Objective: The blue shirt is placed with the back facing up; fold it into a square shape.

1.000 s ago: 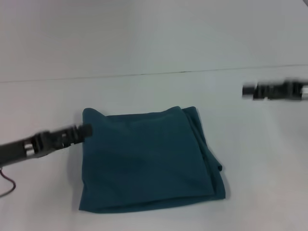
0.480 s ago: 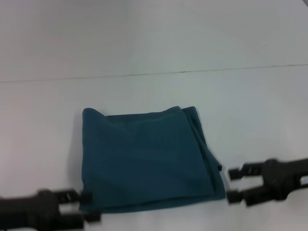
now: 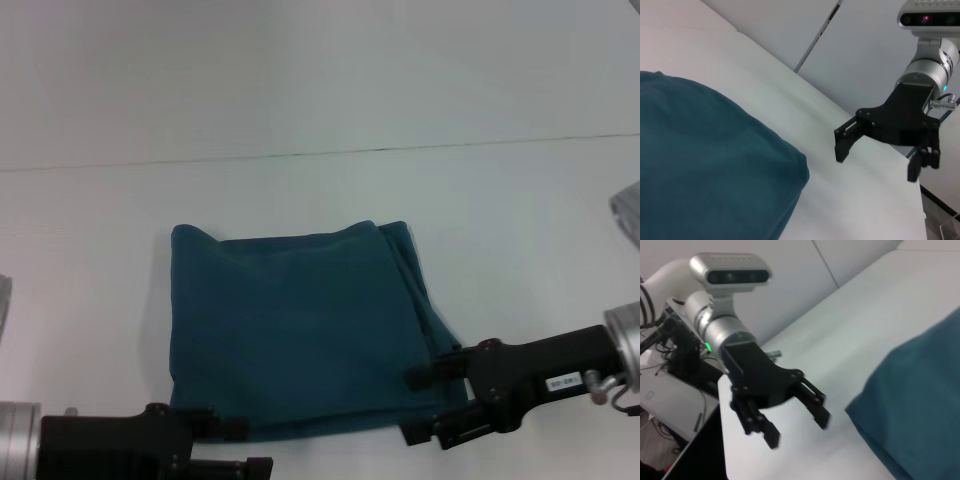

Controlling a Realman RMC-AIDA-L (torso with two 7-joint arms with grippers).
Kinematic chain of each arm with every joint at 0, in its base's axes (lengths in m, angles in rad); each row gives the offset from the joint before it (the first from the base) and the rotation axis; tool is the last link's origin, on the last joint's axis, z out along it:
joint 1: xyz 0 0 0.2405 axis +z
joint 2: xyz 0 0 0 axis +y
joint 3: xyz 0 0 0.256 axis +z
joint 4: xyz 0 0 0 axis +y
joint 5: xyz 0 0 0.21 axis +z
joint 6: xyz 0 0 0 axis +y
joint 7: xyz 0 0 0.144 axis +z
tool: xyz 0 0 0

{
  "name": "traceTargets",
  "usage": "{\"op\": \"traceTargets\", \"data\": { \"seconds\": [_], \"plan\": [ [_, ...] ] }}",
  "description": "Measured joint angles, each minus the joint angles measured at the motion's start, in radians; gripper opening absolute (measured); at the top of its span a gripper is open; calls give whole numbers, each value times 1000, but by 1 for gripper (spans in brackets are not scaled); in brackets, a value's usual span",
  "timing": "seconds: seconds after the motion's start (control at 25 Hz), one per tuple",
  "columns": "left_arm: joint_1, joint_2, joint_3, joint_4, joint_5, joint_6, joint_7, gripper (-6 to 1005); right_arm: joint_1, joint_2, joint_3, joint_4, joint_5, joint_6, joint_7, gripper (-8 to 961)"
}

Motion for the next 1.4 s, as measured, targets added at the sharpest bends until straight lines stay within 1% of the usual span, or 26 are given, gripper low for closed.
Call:
{"op": "traceTargets", "data": {
  "seconds": [0.12,0.32,0.4,1.4],
  "plan": [
    [-13,4,-7,-14,0,-5,-12,751,18,7,-13,17,-13,13,1,940],
    [-21,7,-55,-16,-13,-15,-38,752,22,11,-22,28,-21,35,0,940],
    [-24,7,-61,-17,-13,-17,-45,752,21,11,-22,33,-21,36,-3,940],
    [-42,6,-54,-29,-13,-18,-53,751,25,6,-14,34,-20,37,2,940]
  ]
}}
